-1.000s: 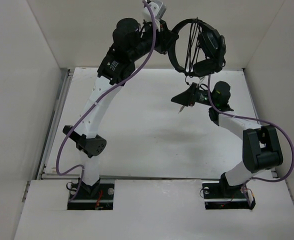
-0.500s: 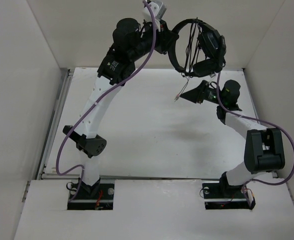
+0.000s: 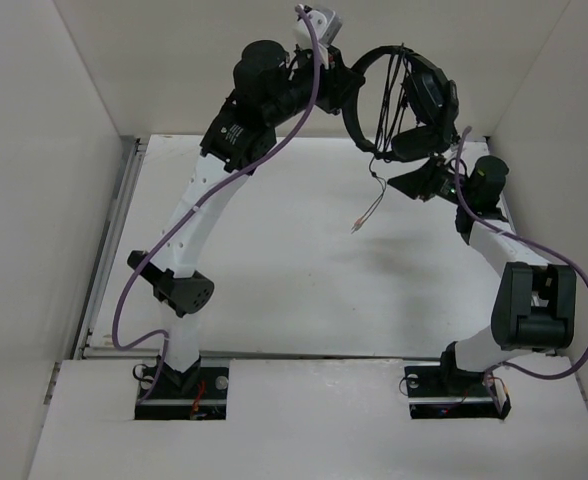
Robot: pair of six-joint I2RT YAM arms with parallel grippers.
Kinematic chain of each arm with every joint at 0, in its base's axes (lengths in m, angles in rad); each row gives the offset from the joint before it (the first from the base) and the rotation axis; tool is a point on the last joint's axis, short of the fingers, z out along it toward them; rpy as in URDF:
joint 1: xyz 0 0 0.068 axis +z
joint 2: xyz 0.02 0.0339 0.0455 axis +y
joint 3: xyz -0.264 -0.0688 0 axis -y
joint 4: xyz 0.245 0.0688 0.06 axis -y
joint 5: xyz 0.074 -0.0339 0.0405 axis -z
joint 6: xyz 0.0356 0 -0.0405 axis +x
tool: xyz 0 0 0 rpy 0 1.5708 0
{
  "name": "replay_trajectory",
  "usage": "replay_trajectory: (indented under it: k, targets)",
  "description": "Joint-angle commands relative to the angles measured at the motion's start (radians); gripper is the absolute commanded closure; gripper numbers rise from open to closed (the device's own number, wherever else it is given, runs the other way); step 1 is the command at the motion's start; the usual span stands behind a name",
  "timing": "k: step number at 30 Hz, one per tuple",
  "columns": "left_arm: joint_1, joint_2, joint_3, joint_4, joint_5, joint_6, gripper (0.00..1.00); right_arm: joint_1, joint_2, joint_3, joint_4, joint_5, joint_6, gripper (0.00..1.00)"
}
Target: Wrap the headphones
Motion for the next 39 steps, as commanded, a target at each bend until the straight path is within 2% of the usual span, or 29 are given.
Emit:
replay_trajectory:
  k: [1, 9, 19, 22, 24, 26, 34, 39]
  targets:
    - [-0.02, -0.071, 0.016, 0.098, 0.01, -0.033, 0.98, 0.02, 0.008, 0.054, -0.017, 0.002, -0.06, 0.52]
    - [-0.055, -0.069, 0.037, 0.1, 0.01, -0.027, 0.98, 0.125, 0.066, 0.069, -0.029, -0.015, -0.094, 0.53]
    - [-0.066, -0.071, 0.045, 0.1, 0.001, -0.022, 0.98, 0.172, 0.091, 0.074, -0.028, -0.015, -0.107, 0.55]
    - [-0.065, -0.064, 0.051, 0.103, -0.004, -0.021, 0.98, 0.186, 0.091, 0.065, -0.017, -0.049, -0.108, 0.68]
    - [-0.052, -0.06, 0.051, 0.104, -0.016, -0.011, 0.98, 0.198, 0.089, 0.058, -0.012, -0.072, -0.111, 0.88]
    - [-0.031, -0.051, 0.048, 0.11, -0.042, -0.001, 0.98, 0.212, 0.074, 0.045, -0.025, -0.066, -0.125, 1.0]
    - [0.023, -0.021, -0.013, 0.167, -0.148, 0.013, 0.98, 0.278, -0.033, 0.031, -0.132, 0.003, -0.217, 1.0]
    - [0.079, -0.008, -0.062, 0.204, -0.179, 0.064, 0.98, 0.338, -0.114, 0.051, -0.365, 0.14, -0.46, 1.0]
